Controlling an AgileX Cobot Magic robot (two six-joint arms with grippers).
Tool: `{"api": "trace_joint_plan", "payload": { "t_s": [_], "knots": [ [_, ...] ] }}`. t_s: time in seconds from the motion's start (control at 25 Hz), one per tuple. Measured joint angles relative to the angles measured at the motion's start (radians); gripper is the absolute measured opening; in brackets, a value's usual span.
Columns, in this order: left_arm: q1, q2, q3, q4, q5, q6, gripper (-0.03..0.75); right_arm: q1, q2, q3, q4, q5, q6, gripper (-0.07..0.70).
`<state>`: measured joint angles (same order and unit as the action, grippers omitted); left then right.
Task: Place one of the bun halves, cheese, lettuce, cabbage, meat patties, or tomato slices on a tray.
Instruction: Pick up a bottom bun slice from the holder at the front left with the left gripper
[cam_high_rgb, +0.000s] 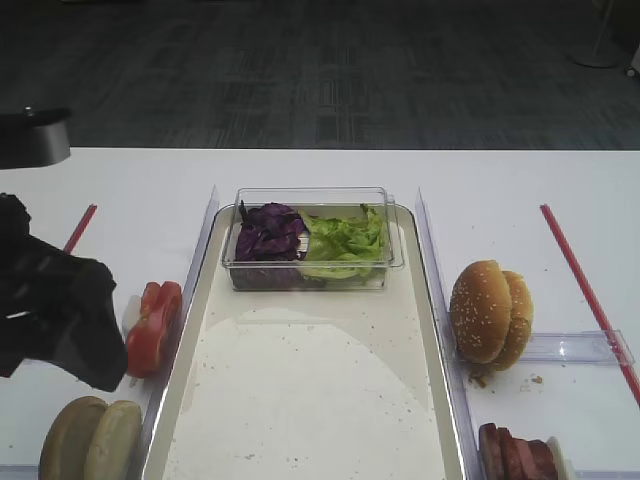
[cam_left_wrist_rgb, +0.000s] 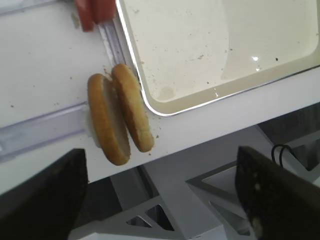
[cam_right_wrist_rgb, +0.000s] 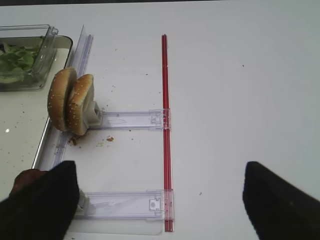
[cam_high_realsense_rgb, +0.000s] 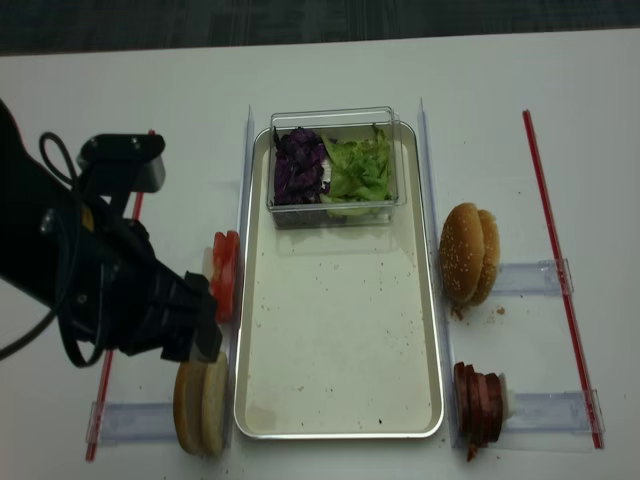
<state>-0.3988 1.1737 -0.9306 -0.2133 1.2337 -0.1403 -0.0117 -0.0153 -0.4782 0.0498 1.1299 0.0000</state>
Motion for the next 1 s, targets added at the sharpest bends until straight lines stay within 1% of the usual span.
{"api": "trace_joint_plan", "payload": {
  "t_s": [0.16,0.44,0.68,1.0],
  "knots": [
    [-0.069,0.000,0.000,0.017,0.000,-0.097,0.555,0.000,0.000,0.000,0.000,0.000,0.000,0.676],
    [-0.140,0.000,0.000,0.021,0.000,-0.239,0.555,0.000,0.000,0.000,0.000,0.000,0.000,0.676],
    [-0.196,0.000,0.000,-0.008,0.000,-0.297,0.555,0.000,0.000,0.000,0.000,0.000,0.000,0.676],
    [-0.198,0.007,0.000,-0.006,0.000,-0.303,0.554,0.000,0.000,0.000,0.000,0.000,0.000,0.676]
  ]
}}
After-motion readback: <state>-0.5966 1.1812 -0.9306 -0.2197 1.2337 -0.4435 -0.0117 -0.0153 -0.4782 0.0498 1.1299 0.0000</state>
